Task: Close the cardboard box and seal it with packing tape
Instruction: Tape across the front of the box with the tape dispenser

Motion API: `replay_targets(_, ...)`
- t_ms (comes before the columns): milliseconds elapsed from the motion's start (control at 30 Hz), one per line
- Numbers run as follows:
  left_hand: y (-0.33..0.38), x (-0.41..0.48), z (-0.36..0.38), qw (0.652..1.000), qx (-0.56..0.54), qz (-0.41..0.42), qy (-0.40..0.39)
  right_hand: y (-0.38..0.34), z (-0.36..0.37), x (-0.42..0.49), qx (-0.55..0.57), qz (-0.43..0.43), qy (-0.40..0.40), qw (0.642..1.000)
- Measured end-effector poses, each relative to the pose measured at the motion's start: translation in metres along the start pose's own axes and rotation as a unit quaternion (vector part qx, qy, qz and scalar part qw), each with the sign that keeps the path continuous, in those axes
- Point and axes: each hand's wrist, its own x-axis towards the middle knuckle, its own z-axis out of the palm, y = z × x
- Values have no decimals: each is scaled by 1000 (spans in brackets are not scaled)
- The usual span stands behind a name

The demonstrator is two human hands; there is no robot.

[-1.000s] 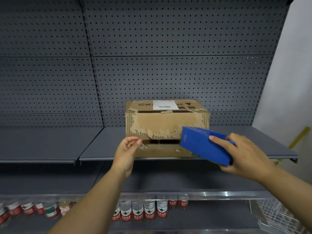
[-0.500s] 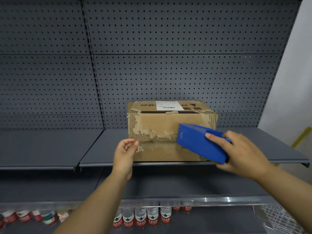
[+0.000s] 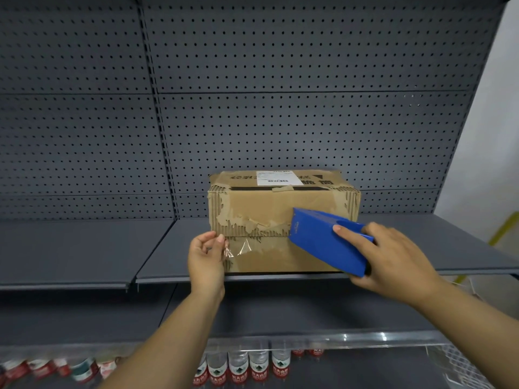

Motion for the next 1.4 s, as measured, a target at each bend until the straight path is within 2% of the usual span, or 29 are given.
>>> replay_targets(367, -2, -2, -5, 999, 0, 16, 31, -7, -3, 4, 7, 23, -7, 1000)
replay_targets(700, 9, -3, 1, 983, 131, 84, 93, -20, -7, 11, 23, 39, -17, 999)
replay_targets(933, 9, -10, 2, 981, 139, 73, 113, -20, -5, 12, 27, 53, -25, 998)
replay_targets(1400, 11, -13, 0, 989, 103, 75, 73, -14, -14, 12, 51, 96, -48, 993)
